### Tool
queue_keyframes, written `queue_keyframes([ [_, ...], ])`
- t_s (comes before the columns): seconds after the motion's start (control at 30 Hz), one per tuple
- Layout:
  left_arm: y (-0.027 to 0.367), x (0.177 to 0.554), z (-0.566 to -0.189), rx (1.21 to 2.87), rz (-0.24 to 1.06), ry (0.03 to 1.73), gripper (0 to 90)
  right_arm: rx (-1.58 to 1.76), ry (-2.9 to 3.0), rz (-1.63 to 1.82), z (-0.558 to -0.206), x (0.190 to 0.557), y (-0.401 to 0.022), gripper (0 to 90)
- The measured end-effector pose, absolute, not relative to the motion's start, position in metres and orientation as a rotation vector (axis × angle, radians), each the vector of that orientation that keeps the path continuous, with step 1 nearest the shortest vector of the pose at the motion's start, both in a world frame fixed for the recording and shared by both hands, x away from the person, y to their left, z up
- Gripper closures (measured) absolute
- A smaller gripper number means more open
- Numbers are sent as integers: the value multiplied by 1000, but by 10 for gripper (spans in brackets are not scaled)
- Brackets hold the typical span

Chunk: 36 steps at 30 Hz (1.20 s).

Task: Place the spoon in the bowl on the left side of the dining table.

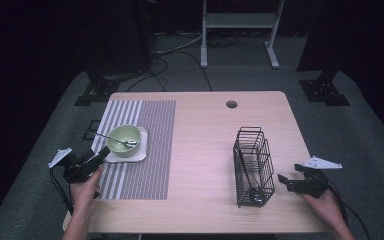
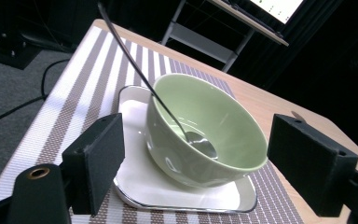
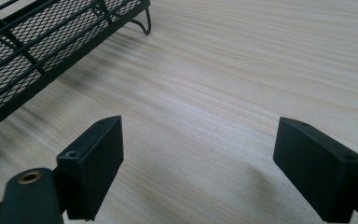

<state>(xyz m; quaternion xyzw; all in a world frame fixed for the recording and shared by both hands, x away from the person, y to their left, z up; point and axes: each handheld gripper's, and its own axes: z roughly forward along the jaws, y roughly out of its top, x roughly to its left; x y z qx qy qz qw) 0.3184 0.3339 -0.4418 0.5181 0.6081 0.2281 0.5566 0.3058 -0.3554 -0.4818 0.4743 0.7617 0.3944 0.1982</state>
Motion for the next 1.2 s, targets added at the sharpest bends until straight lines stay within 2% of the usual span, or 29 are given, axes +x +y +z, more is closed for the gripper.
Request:
queue_keyframes([
  [0.1, 330, 319, -443, 1236, 515, 1426, 164, 1326, 2127, 1105, -482, 306, -356, 149],
  [0.17, 327, 320, -444, 1250, 508, 1439, 115, 1324, 2127, 1106, -481, 306, -356, 148],
  [1.2, 268, 323, -432, 1467, 508, 1292, 70, 1323, 2120, 1107, -480, 305, -357, 148],
])
